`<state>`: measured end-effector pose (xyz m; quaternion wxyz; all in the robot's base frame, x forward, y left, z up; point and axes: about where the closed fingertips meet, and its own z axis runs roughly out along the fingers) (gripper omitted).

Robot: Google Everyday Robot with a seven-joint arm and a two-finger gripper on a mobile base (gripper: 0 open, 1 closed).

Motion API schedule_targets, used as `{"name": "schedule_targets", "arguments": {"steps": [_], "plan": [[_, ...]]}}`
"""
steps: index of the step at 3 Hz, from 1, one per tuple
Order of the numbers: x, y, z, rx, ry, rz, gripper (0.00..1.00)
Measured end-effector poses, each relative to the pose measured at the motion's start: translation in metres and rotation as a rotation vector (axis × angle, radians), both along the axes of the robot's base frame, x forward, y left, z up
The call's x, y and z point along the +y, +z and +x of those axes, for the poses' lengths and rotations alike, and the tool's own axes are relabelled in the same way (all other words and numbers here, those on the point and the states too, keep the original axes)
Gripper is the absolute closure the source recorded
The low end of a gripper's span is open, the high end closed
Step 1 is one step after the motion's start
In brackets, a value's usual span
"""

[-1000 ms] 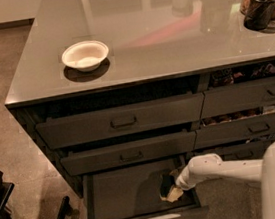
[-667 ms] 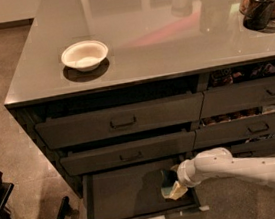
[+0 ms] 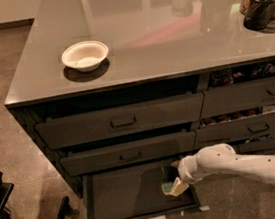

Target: Pick sponge from bottom drawer and place on counter

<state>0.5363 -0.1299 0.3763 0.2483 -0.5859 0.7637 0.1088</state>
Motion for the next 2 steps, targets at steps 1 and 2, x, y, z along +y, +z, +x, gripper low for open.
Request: {"name": "schedule_targets", "arguments": {"steps": [1, 2], "plan": [[-0.005, 0.052, 0.016, -0.033, 0.016, 0.046, 1.0], [-0.006, 0.141, 0.025, -0.033, 0.061, 0.072, 1.0]]}}
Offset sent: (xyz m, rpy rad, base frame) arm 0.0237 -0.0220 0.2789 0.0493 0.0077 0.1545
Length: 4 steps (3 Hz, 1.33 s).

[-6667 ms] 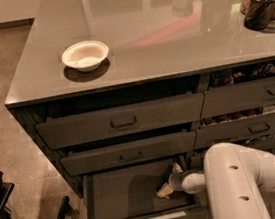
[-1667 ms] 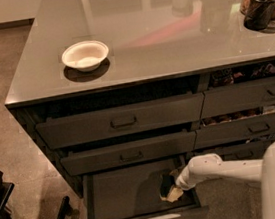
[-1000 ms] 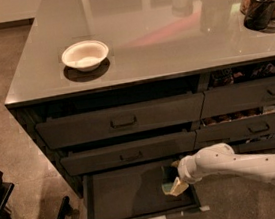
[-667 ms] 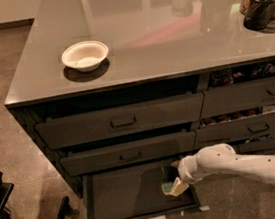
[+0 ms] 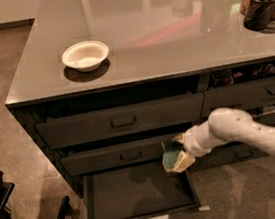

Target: Pick sponge from bottom drawer and place on counter

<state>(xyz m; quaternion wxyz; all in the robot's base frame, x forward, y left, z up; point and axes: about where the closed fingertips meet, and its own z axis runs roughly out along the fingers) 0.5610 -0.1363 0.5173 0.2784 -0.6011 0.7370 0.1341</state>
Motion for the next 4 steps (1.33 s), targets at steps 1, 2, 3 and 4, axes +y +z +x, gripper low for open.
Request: {"name": "schedule_targets", "arguments": {"steps": [1, 2, 3, 4], "plan": [[-0.007, 0.104, -0.005, -0.026, 0.026, -0.032, 1.0], [-0.006, 0.215, -0.026, -0.15, 0.05, -0.062, 1.0], [-0.008, 0.237, -0.03, -0.184, 0.044, -0.09, 1.0], [-0.008, 0.236, -0.03, -0.182, 0.045, -0.089, 1.0]]}}
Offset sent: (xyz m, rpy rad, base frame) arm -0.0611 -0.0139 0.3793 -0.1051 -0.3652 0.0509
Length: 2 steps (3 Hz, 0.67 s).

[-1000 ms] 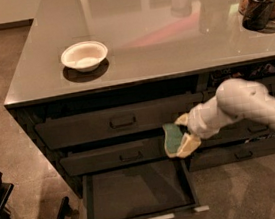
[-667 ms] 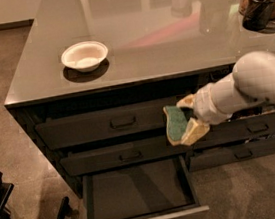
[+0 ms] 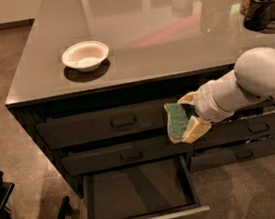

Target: Pick sponge from bottom drawer and place on counter

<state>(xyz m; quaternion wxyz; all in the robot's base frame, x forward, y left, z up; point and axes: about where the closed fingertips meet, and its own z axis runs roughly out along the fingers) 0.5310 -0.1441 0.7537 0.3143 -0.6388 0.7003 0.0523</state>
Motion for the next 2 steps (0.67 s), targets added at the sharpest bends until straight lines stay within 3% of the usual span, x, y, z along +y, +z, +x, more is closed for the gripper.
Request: {"name": "schedule_targets", "arguments": {"steps": [1, 2], "plan": [[-0.001, 0.041, 0.006, -0.017, -0.006, 0.019, 1.0], [0.006, 0.135, 0.016, -0.108, 0.02, 0.002, 1.0]]}}
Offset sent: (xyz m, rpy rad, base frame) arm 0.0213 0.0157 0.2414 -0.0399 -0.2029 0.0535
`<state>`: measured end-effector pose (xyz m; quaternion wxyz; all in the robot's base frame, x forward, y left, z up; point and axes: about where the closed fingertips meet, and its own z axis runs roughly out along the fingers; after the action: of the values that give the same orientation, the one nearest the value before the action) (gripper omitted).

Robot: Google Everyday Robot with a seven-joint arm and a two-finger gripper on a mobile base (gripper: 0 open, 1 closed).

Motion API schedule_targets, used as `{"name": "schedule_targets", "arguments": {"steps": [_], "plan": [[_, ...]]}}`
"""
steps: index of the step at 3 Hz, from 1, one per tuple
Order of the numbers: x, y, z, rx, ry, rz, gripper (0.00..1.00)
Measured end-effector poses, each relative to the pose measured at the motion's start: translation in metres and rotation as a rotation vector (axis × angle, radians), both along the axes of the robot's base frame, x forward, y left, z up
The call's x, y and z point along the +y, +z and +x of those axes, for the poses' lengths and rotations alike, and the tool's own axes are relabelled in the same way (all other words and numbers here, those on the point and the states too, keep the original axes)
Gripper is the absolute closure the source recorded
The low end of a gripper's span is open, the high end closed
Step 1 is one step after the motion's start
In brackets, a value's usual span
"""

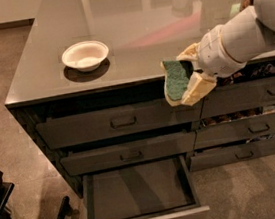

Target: Pick sponge from bottom drawer and place on counter

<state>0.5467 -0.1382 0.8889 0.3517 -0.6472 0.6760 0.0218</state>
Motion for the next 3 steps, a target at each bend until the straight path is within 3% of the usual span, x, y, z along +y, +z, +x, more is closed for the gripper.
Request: {"name": "schedule_targets", "arguments": {"steps": [1, 2, 3], "plan": [[0.0, -0.001, 0.0, 0.001, 0.001, -0.001, 1.0], [0.002, 0.002, 0.019, 0.003, -0.047, -0.012, 1.0], [0.0, -0.006, 0.061, 0.038, -0.084, -0.036, 1.0]]}}
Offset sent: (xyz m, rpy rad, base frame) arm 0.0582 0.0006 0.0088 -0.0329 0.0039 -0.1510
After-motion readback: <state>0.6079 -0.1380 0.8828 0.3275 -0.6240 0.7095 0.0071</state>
